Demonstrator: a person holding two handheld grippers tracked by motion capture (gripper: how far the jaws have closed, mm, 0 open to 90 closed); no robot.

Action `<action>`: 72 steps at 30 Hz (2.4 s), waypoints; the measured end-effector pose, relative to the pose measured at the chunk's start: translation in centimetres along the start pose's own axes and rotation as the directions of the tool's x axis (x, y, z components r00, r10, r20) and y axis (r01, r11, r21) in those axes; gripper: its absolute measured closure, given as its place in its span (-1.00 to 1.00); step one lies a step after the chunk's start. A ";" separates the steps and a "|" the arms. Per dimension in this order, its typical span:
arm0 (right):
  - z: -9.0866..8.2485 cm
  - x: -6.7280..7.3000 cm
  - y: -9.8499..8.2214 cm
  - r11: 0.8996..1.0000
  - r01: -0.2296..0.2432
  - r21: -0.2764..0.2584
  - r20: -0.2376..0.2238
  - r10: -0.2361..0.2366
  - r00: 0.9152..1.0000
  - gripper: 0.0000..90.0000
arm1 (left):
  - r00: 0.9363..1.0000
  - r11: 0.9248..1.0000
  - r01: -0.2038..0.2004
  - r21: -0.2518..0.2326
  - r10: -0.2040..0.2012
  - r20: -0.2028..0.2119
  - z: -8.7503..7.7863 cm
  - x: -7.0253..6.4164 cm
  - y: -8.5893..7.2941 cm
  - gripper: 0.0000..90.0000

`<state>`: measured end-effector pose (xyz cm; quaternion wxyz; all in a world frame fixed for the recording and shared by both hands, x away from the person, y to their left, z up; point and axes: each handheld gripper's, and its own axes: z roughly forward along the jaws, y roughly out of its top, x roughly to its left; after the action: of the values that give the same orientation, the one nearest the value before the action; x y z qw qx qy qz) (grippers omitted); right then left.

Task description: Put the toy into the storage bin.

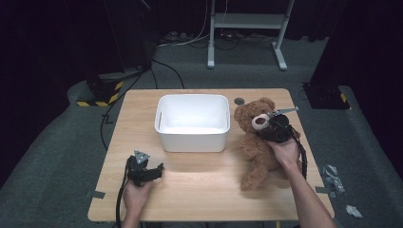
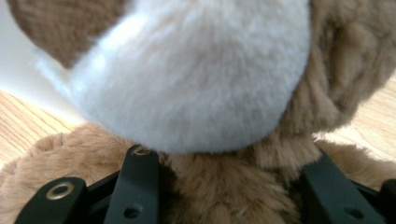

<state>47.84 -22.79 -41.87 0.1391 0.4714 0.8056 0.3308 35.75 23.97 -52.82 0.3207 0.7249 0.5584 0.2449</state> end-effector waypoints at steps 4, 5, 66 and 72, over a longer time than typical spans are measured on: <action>-0.8 -0.1 -0.3 0.999 0.000 -0.043 -0.002 0.000 1.000 0.37 | 1.000 1.000 0.001 0.000 -0.001 0.000 0.0 0.0 0.0 -0.59; -1.0 -0.1 -0.4 0.999 0.002 -0.052 -0.002 -0.002 1.000 0.36 | 1.000 1.000 0.000 0.000 0.000 0.000 0.0 0.0 0.0 -0.59; -9.4 3.4 2.6 0.946 0.017 -0.323 -0.121 -0.059 0.991 0.27 | 1.000 1.000 0.016 -0.003 -0.016 -0.004 0.0 -0.1 0.0 -0.56; -9.7 4.1 3.8 0.947 0.042 -0.319 -0.129 -0.087 0.988 0.25 | 1.000 1.000 0.017 -0.003 -0.017 -0.004 0.0 -0.1 0.0 -0.56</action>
<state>43.07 -21.95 -31.77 0.1660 0.3918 0.7654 0.4828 35.74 23.90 -52.84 0.3228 0.7191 0.5647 0.2448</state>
